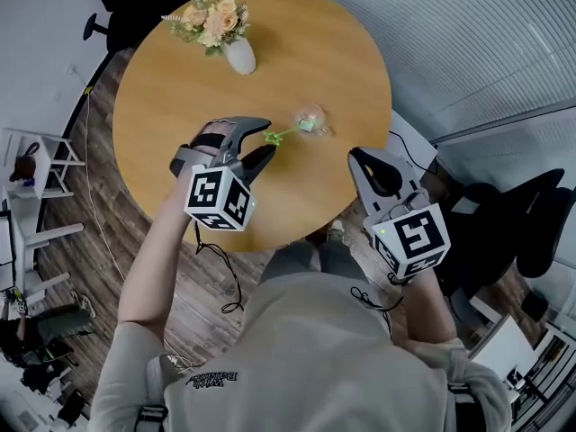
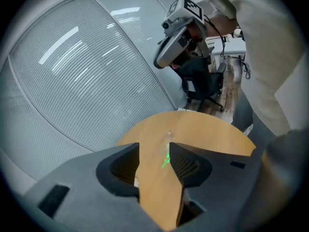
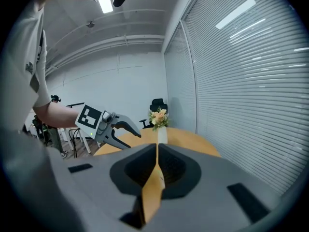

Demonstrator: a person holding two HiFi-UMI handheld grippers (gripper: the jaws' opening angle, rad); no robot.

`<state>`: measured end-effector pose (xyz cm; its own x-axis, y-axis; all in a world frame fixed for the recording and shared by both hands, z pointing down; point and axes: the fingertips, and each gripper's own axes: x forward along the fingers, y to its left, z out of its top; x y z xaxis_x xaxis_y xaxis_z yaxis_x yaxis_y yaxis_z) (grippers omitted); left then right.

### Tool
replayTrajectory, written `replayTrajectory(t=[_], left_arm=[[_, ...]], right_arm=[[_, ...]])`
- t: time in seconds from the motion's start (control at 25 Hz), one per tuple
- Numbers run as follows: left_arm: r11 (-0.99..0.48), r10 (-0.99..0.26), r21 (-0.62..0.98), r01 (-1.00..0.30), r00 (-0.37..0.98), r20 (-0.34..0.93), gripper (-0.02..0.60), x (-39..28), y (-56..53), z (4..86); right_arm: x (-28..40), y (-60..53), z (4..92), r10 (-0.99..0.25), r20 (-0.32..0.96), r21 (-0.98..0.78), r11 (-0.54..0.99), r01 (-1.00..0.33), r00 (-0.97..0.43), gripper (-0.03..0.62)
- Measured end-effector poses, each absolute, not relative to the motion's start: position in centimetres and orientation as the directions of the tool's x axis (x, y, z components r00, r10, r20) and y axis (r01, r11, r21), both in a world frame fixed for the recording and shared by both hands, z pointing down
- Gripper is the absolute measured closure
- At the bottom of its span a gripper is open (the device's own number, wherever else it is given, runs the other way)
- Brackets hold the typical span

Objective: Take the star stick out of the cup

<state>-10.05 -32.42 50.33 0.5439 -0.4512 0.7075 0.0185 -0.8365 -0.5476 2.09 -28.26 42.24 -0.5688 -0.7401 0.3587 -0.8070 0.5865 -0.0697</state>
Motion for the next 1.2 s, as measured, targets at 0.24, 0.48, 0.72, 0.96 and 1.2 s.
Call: replayTrajectory(t=[0.24, 0.48, 0.72, 0.96, 1.2], left_arm=[[-0.853, -0.42, -0.518, 0.059, 0.511, 0.75, 0.393, -10.1, -32.9, 53.7], [-0.859, -0.423, -0.51, 0.05, 0.491, 0.761, 0.403, -9.8, -33.8, 56.0], [-0.879, -0.408, -0.476, 0.015, 0.493, 0.769, 0.445, -9.9, -33.3, 57.6], [-0.878, -0.435, -0.476, -0.049, 0.495, 0.752, 0.54, -9.7, -33.4, 57.9], [-0.896, -0.429, -0.428, -0.119, 0.481, 0.764, 0.548, -10.2, -32.8, 57.2]], right_arm=[[2.2, -28.7, 43.5, -0.73, 0.385, -0.082, 0.583, -0.808, -0.565, 0.559], [2.6, -29.0, 44.5, -0.726, 0.404, -0.088, 0.575, -0.814, -0.556, 0.559], [3.9, -28.5, 46.0, -0.727, 0.438, -0.094, 0.548, -0.831, -0.529, 0.559], [4.5, -28.2, 46.5, -0.731, 0.444, -0.107, 0.531, -0.841, -0.518, 0.559], [5.3, -27.6, 46.1, -0.739, 0.435, -0.099, 0.528, -0.843, -0.514, 0.559]])
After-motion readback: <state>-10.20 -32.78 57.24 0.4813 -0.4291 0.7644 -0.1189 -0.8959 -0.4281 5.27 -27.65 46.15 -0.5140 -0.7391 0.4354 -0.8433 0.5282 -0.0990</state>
